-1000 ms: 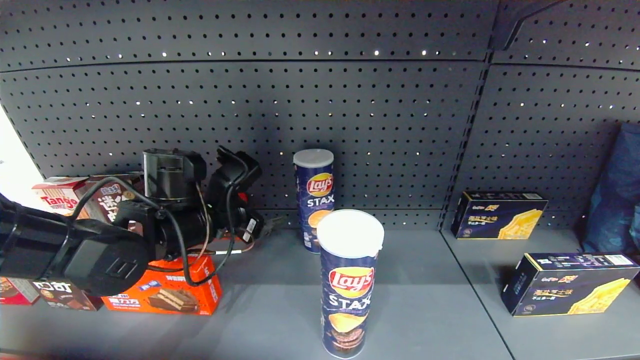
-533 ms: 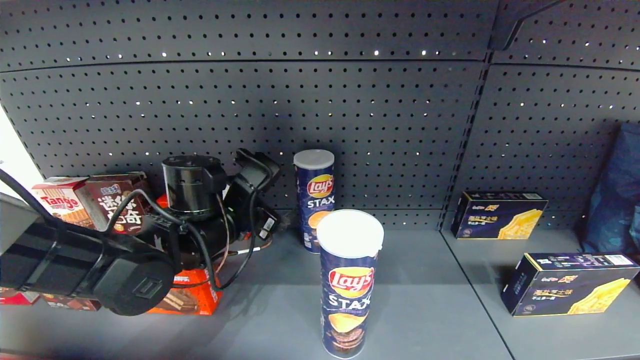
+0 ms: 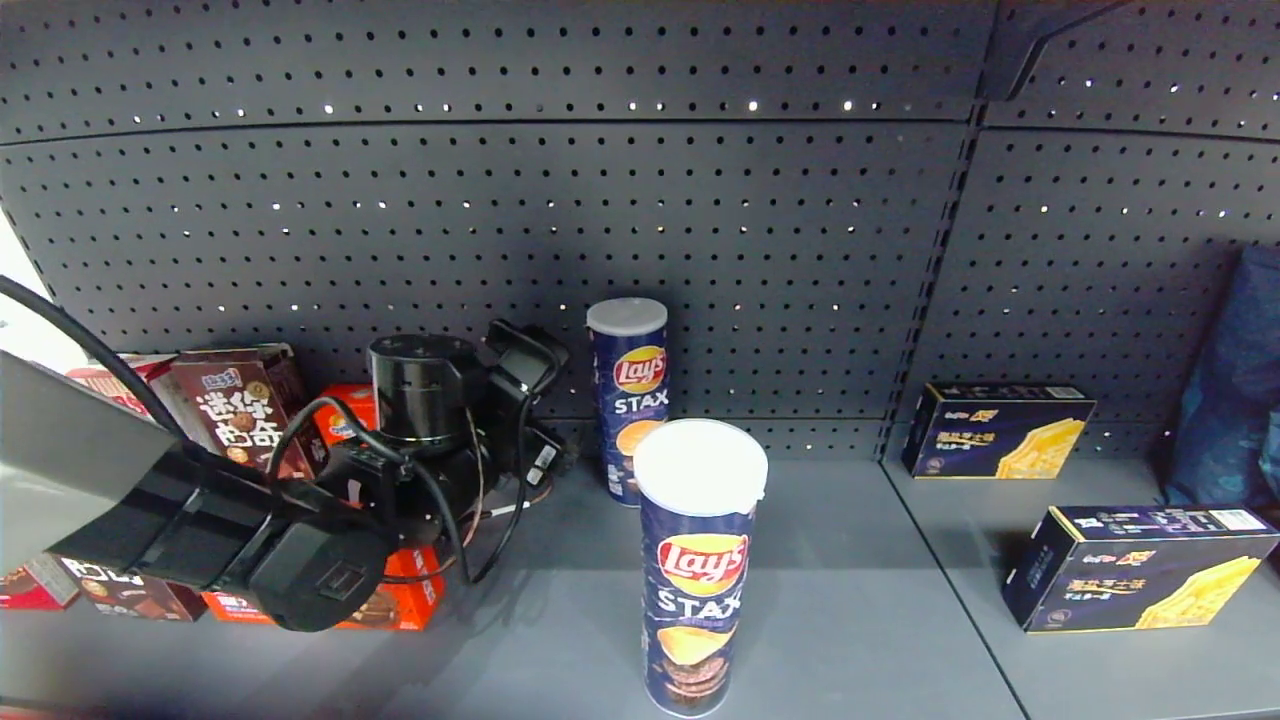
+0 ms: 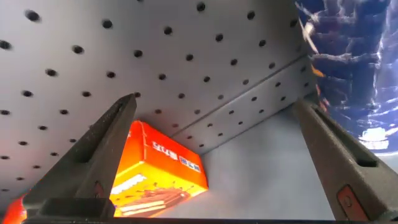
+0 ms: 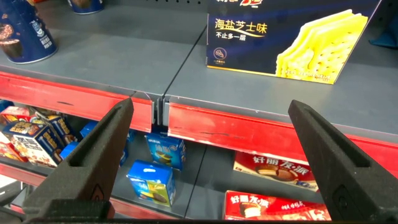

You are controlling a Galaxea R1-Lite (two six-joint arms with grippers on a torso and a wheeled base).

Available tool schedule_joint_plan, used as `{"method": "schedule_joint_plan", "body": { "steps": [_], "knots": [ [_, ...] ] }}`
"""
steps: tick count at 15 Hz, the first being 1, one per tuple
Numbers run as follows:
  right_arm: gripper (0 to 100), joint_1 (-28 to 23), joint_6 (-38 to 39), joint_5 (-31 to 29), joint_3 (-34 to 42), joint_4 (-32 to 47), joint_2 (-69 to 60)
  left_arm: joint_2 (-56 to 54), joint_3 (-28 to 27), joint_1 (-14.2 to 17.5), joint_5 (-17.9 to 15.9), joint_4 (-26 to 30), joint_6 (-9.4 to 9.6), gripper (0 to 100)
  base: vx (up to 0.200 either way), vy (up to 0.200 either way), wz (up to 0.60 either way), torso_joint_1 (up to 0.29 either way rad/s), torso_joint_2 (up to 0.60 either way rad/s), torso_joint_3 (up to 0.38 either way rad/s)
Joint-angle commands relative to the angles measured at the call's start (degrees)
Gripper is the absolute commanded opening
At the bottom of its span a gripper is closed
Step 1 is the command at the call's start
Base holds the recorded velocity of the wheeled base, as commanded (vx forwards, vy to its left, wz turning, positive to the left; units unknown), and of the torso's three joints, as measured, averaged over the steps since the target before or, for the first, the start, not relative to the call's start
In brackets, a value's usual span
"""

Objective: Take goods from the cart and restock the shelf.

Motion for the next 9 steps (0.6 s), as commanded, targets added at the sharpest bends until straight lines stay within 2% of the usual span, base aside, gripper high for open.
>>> {"method": "schedule_joint_plan", "body": {
  "steps": [1,6,9],
  "knots": [
    [100,0.01,0.04,0.11,0.0,0.0,0.08,2.41,-0.7,-0.09,0.34,0.0,-0.78,100,0.0,0.0,0.0,0.0,0.0,0.0],
    [100,0.01,-0.04,0.02,0.0,0.09,0.08,4.96,-3.25,-1.4,0.43,0.08,-2.01,100,0.0,0.0,0.0,0.0,0.0,0.0],
    [100,0.01,0.04,0.11,0.0,0.0,0.08,6.01,-4.13,-2.37,0.34,0.08,-2.1,100,0.0,0.0,0.0,0.0,0.0,0.0]
  ]
}}
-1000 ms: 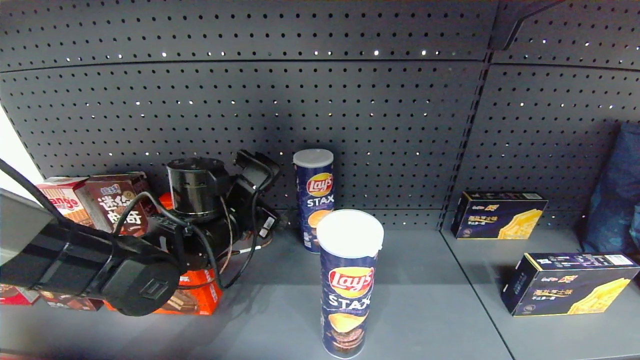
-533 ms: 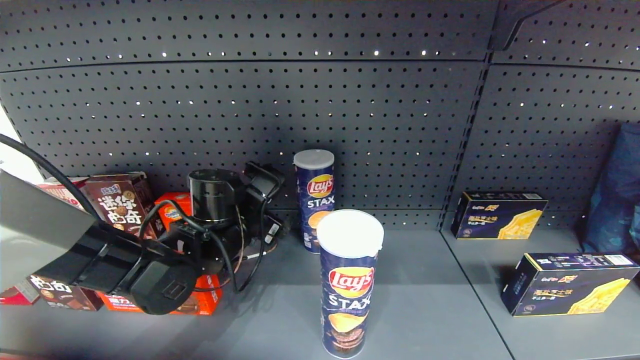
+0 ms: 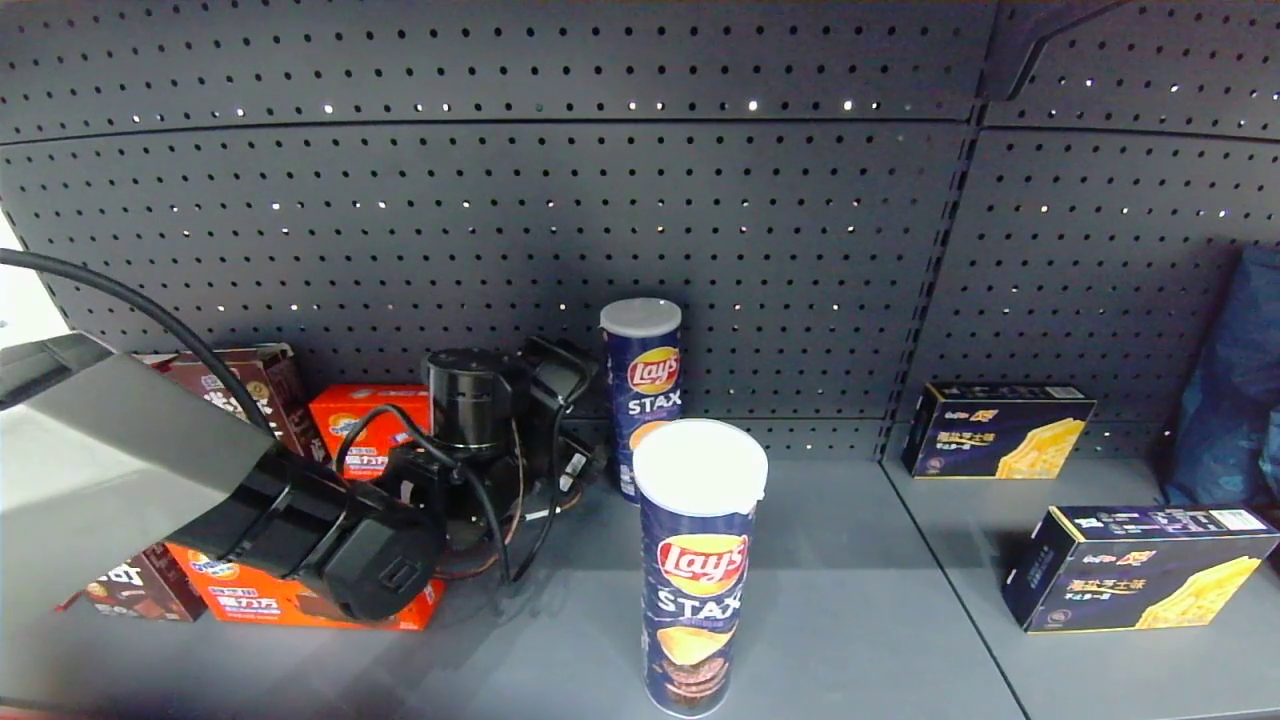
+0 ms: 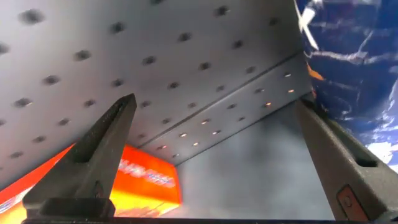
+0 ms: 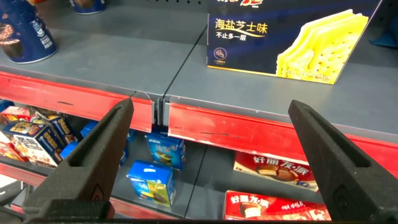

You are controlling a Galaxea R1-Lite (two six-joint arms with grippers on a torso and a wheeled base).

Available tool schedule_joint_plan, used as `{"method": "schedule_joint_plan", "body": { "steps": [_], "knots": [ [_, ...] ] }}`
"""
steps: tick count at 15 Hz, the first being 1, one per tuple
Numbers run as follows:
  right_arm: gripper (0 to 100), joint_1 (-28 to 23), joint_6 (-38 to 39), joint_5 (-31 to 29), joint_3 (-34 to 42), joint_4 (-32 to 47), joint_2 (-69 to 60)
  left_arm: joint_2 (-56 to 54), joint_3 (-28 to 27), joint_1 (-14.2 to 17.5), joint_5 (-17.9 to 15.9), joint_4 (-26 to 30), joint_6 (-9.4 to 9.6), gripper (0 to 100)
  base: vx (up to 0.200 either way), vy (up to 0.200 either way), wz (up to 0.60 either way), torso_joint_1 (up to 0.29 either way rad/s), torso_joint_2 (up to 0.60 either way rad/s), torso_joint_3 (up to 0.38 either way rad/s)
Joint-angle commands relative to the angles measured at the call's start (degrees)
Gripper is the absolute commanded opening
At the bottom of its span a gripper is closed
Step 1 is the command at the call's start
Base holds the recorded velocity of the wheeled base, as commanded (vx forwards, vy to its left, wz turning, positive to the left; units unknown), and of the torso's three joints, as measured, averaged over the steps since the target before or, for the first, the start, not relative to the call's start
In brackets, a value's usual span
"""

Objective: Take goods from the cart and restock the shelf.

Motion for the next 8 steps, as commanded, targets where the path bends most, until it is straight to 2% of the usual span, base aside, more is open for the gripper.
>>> {"method": "schedule_joint_plan", "body": {
  "steps": [1,5,8],
  "knots": [
    [100,0.05,-0.03,0.0,0.0,-0.02,0.08,1.54,-1.0,-1.06,0.1,-0.03,-0.01,100,0.0,0.0,0.0,0.0,0.0,0.0],
    [100,0.05,0.06,0.0,0.0,-0.02,0.08,2.15,-2.06,-1.06,0.1,-0.11,-0.1,100,0.0,0.0,0.0,0.0,0.0,0.0],
    [100,0.05,0.06,0.0,0.0,-0.02,0.08,0.22,-0.91,-0.27,0.01,-0.11,0.07,100,0.0,0.0,0.0,0.0,0.0,0.0]
  ]
}}
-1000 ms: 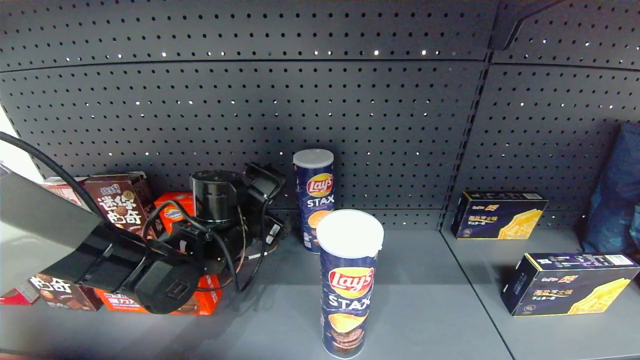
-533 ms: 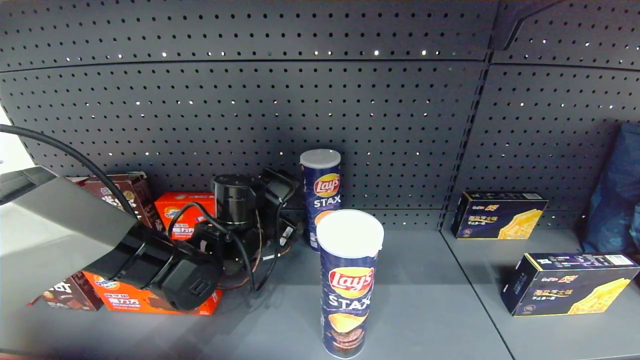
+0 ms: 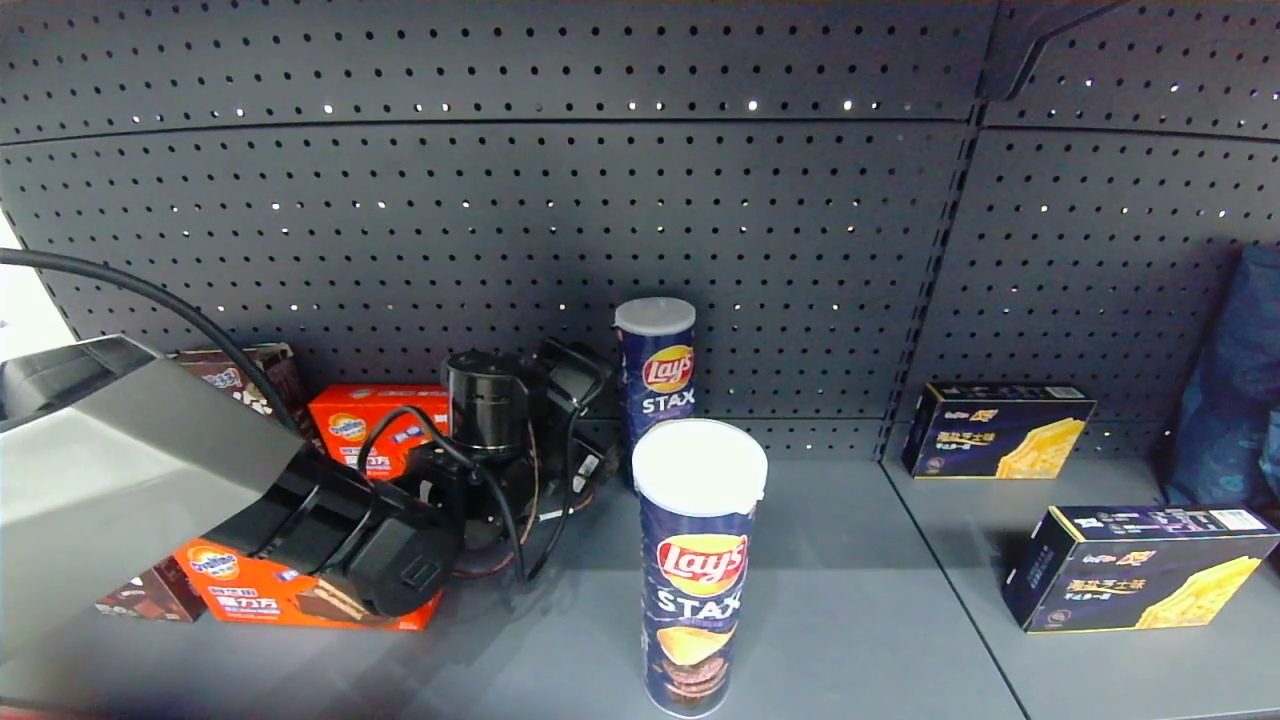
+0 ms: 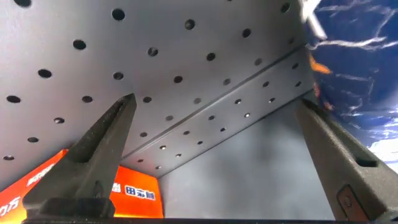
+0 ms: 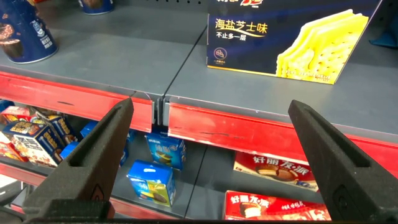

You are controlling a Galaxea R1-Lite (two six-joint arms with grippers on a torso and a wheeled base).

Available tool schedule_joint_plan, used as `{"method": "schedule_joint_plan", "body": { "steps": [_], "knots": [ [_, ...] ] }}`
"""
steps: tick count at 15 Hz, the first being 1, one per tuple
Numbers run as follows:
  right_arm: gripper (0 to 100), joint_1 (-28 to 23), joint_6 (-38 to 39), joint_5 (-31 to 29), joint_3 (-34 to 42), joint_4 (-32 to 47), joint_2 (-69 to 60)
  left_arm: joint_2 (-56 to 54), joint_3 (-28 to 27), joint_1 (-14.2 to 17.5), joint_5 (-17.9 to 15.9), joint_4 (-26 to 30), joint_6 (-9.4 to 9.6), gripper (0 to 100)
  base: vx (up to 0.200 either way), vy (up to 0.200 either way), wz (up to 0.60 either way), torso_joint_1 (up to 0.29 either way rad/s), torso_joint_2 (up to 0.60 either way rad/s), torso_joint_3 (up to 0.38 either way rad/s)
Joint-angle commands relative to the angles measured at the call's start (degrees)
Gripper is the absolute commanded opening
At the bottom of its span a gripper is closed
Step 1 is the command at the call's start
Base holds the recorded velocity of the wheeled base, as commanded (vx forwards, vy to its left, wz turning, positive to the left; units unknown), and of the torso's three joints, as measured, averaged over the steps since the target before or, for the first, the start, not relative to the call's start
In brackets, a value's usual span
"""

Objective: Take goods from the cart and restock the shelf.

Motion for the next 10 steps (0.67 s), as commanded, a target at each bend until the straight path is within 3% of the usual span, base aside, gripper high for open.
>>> {"method": "schedule_joint_plan", "body": {
  "steps": [1,7,10],
  "knots": [
    [100,0.01,-0.04,0.06,0.0,-0.02,0.08,-2.55,1.68,0.42,-0.11,-0.04,0.1,100,0.0,0.0,0.0,0.0,0.0,0.0],
    [100,0.01,-0.04,-0.03,0.0,-0.02,0.08,-6.41,4.84,-0.45,-0.38,-0.13,0.19,100,0.0,0.0,0.0,0.0,0.0,0.0],
    [100,0.01,-0.04,-0.03,0.0,-0.02,0.08,-6.5,4.67,-1.77,-2.14,-0.13,0.01,100,0.0,0.0,0.0,0.0,0.0,0.0]
  ]
}}
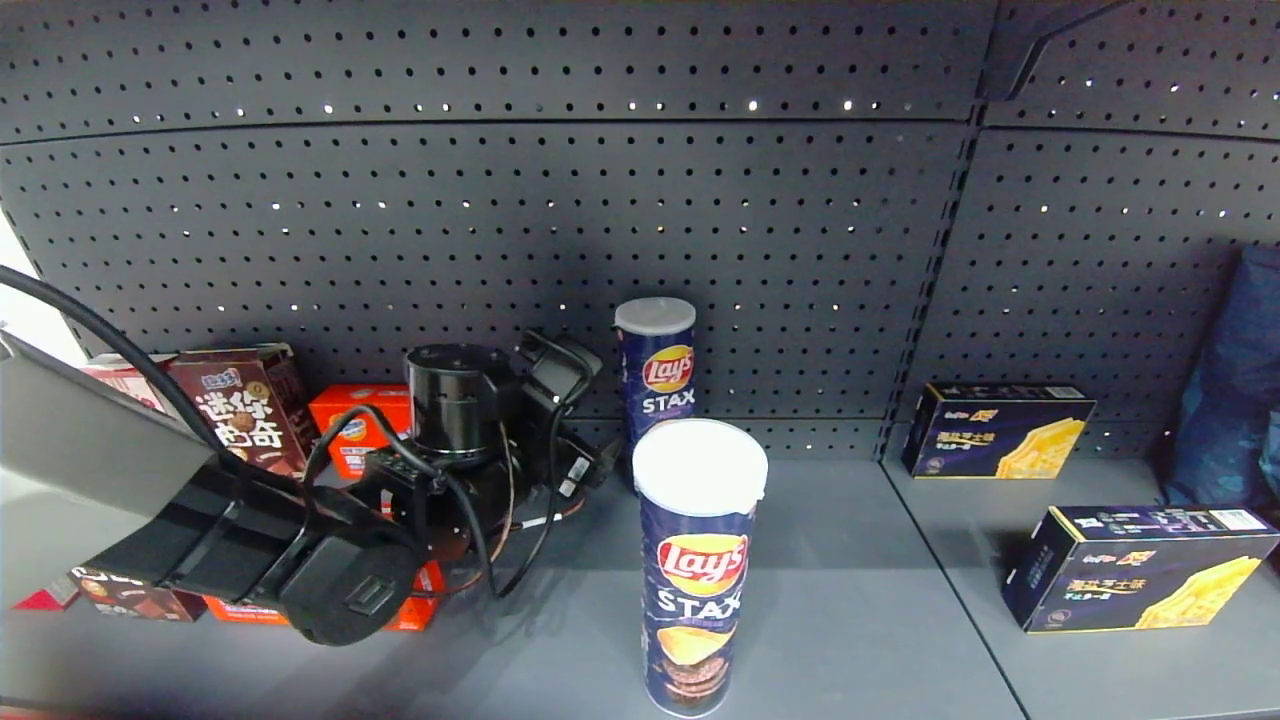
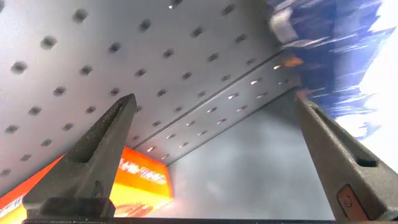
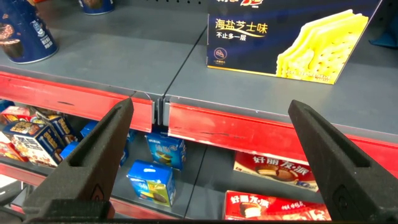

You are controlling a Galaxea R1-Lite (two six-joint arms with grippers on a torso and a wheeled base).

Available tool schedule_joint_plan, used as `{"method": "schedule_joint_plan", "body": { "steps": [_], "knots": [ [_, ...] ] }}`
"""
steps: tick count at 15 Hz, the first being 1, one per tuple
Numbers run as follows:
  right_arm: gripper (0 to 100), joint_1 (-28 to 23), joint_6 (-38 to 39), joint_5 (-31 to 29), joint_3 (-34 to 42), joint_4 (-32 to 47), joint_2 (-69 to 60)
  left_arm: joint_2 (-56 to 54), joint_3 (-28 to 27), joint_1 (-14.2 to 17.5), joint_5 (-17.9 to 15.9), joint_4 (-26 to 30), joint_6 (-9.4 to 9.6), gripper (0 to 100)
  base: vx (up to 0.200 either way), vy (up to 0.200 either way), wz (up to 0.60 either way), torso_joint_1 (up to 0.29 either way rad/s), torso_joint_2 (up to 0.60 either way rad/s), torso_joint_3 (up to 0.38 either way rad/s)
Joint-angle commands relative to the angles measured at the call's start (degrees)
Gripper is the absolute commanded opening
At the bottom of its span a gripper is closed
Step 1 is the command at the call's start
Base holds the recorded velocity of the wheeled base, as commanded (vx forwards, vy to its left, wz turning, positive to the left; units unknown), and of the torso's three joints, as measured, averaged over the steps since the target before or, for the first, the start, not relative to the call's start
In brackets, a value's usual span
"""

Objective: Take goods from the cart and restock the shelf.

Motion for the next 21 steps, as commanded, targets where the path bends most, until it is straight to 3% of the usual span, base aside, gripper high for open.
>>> {"method": "schedule_joint_plan", "body": {
  "steps": [1,15,16,21],
  "knots": [
    [100,0.01,0.06,0.0,0.0,-0.02,0.08,-0.47,-0.1,-0.55,-0.14,-0.02,-0.04,100,0.0,0.0,0.0,0.0,0.0,0.0],
    [100,0.01,0.06,0.0,0.0,0.06,0.08,2.96,-3.88,1.56,-0.23,-2.13,-0.57,100,0.0,0.0,0.0,0.0,0.0,0.0],
    [100,0.01,-0.03,0.0,0.0,-0.02,0.08,2.43,-3.62,1.74,-0.14,-2.13,-1.27,100,0.0,0.0,0.0,0.0,0.0,0.0],
    [100,0.01,0.06,0.0,0.0,-0.02,0.08,-10.05,-0.81,2.88,-0.14,-0.55,-1.09,100,0.0,0.0,0.0,0.0,0.0,0.0]
  ]
}}
